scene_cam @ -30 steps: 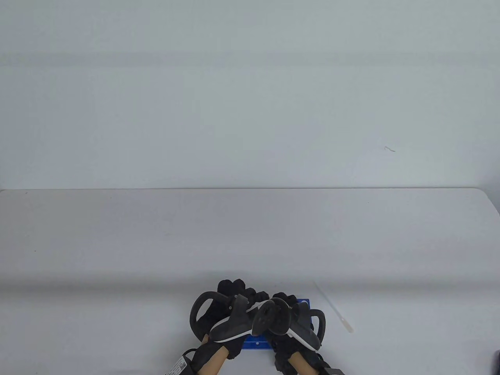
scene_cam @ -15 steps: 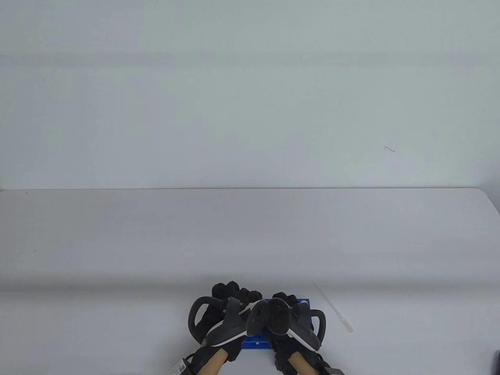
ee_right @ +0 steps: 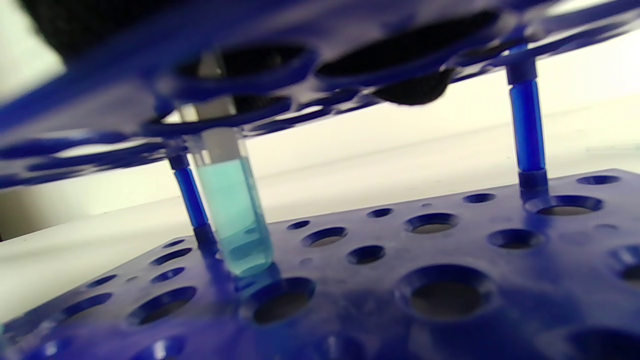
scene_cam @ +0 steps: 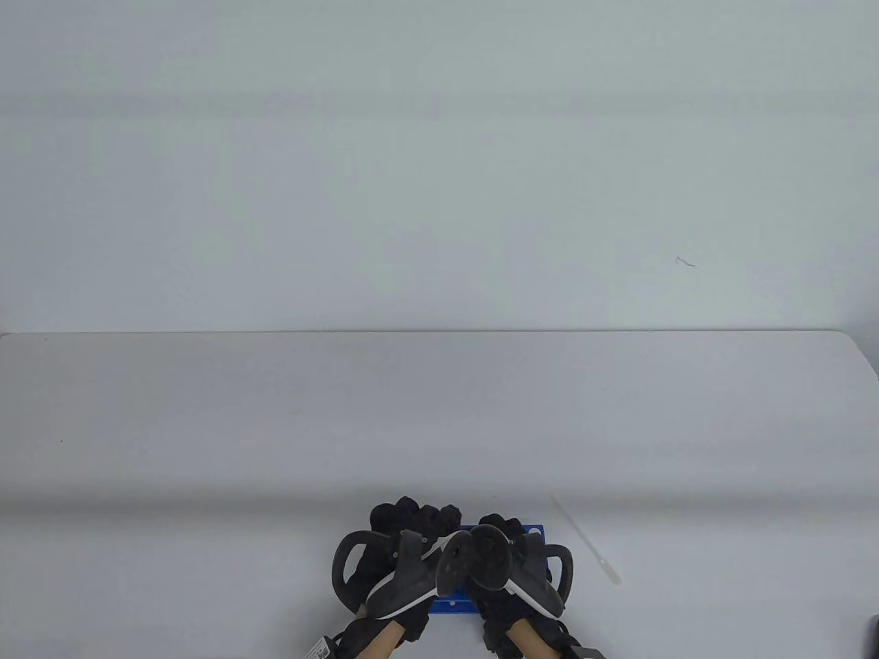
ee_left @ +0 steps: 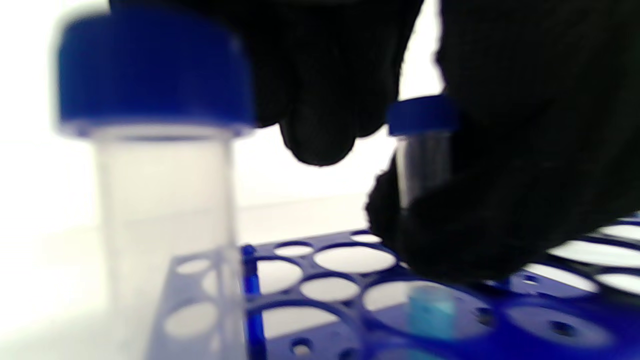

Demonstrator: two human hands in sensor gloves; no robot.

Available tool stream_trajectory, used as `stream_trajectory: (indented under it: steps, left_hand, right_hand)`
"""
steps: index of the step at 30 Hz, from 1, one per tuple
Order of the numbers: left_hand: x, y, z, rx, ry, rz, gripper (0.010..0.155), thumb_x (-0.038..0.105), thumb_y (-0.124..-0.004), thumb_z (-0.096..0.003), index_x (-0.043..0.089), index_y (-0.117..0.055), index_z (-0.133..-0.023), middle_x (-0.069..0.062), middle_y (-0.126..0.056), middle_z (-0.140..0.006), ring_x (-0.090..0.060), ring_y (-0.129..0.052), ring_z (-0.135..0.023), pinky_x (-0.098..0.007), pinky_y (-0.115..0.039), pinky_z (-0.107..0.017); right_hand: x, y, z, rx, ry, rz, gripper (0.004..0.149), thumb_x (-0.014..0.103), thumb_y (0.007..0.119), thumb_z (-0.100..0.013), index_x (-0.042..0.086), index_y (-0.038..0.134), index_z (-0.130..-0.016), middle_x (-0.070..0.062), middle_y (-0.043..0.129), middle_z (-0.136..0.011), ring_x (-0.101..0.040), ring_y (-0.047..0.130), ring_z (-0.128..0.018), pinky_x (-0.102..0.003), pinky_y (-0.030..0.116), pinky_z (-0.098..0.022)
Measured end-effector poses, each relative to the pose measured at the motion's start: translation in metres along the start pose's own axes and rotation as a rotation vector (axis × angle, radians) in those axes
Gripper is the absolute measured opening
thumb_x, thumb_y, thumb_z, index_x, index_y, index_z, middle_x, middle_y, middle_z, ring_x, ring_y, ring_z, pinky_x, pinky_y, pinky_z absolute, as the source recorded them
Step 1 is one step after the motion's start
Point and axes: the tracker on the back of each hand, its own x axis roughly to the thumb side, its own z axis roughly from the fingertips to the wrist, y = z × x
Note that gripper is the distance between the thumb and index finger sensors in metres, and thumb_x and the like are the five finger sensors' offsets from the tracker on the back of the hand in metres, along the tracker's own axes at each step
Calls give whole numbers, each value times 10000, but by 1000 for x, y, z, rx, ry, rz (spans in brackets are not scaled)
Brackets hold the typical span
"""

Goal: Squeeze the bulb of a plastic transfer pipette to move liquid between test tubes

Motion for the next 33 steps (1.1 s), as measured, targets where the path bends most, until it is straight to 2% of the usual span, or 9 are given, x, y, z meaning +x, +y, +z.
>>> stream_trajectory:
  steps: [5, 10, 11, 13, 15, 18, 25, 29, 33]
  left_hand:
    - [3, -1, -2, 4, -14, 9, 574, 520, -832, -409, 363, -786, -959, 114, -961, -905, -165, -821, -815, -467, -653, -672]
    - [0, -6, 1, 114, 61, -43, 612, 677, -754, -352, 311, -885, -825, 109, -1027, -695, -159, -875, -704, -463, -695, -625]
    - [-1, -6, 2, 93, 55, -39, 619, 685, -733, -358, 322, -882, -837, 115, -1026, -729, -166, -870, -723, -468, -687, -628]
    - [-3, -7, 3, 16, 54, 18, 708, 658, -732, -381, 321, -769, -1003, 52, -936, -960, -203, -807, -841, -487, -640, -670]
    - [-3, -6, 3, -24, 17, 48, 705, 587, -776, -409, 370, -656, -1069, 100, -855, -1055, -200, -762, -906, -480, -619, -688]
    - [-1, -5, 3, 6, 15, 61, 577, 499, -828, -424, 404, -741, -987, 148, -917, -961, -182, -788, -864, -460, -636, -677]
    - [2, -5, 5, 123, 102, -41, 601, 673, -750, -375, 333, -862, -858, 119, -1006, -748, -165, -849, -758, -464, -673, -648]
    - [4, -3, 6, 28, 64, -10, 736, 627, -749, -402, 328, -677, -1070, 77, -874, -1035, -201, -770, -897, -486, -620, -699]
    - [6, 0, 4, -6, 37, 25, 572, 502, -803, -444, 417, -722, -1004, 146, -898, -991, -171, -777, -880, -468, -622, -697]
  right_hand:
    - [0, 0, 0, -3, 1, -1, 477, 516, 873, -300, 307, 850, -728, 31, 819, -618, -250, 837, -570, -456, 701, -475]
    - [0, 0, 0, -3, 3, -2, 477, 515, 873, -301, 305, 850, -728, 30, 819, -619, -251, 837, -570, -456, 700, -474]
    - [0, 0, 0, -2, 3, -4, 477, 516, 873, -302, 304, 850, -729, 29, 818, -620, -251, 836, -571, -456, 700, -475]
    - [0, 0, 0, -1, 1, -4, 478, 515, 873, -302, 305, 848, -731, 28, 817, -621, -252, 835, -572, -457, 699, -475]
    - [0, 0, 0, -3, 1, -3, 478, 515, 873, -301, 304, 849, -729, 28, 819, -620, -252, 836, -571, -457, 700, -475]
    - [0, 0, 0, -2, 2, -4, 477, 516, 872, -301, 305, 849, -729, 28, 819, -620, -251, 837, -571, -457, 700, -474]
    - [0, 0, 1, -4, 3, -1, 477, 517, 871, -301, 305, 849, -728, 29, 820, -620, -250, 837, -570, -455, 701, -474]
    - [0, 0, 1, -4, 1, 0, 478, 516, 870, -303, 304, 847, -731, 28, 819, -621, -251, 837, -572, -456, 701, -474]
    - [0, 0, 1, -3, 2, -2, 477, 516, 870, -303, 304, 847, -730, 27, 820, -621, -251, 837, -571, -456, 701, -473]
